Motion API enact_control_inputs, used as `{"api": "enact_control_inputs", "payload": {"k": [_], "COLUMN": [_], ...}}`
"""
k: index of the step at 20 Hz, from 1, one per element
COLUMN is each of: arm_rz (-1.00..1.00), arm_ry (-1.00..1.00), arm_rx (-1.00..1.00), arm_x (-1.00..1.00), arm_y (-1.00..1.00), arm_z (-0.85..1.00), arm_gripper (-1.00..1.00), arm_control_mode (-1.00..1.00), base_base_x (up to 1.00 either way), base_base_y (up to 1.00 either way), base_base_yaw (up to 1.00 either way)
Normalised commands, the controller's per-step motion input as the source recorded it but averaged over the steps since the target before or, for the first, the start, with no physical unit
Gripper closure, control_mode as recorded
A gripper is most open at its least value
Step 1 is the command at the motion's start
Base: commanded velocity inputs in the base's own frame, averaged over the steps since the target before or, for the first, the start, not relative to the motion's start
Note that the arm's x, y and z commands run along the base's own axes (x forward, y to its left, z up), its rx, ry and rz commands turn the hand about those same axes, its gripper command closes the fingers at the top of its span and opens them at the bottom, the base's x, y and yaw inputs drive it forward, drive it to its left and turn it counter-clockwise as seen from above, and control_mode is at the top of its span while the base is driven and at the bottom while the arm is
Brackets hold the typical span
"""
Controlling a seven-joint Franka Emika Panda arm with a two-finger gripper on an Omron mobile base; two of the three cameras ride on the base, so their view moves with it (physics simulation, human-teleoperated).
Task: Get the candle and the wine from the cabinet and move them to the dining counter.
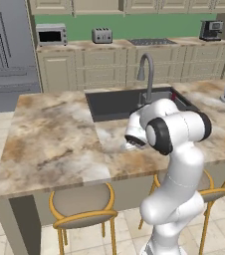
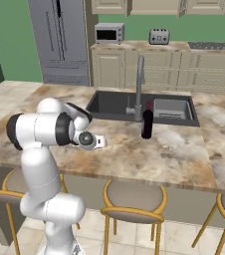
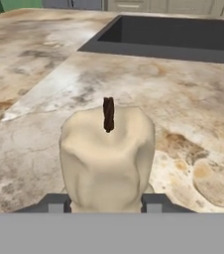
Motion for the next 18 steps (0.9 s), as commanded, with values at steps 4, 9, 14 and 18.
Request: {"api": "enact_control_inputs", "payload": {"k": [4,9,14,18], "arm_rz": [0.00,0.00,0.00,0.00], "arm_ry": [0.00,0.00,0.00,0.00], "arm_rx": [0.00,0.00,0.00,0.00], "arm_x": [0.14,0.21,0.22,0.23], "arm_y": [0.00,0.00,0.00,0.00], "arm_z": [-0.07,0.00,-0.02,0.00], "arm_gripper": [1.00,1.00,1.00,1.00], "arm_control_mode": [-1.00,-1.00,-1.00,-1.00], "base_base_x": [0.00,0.00,0.00,0.00], "base_base_y": [0.00,0.00,0.00,0.00], "base_base_yaw": [0.00,0.00,0.00,0.00]}}
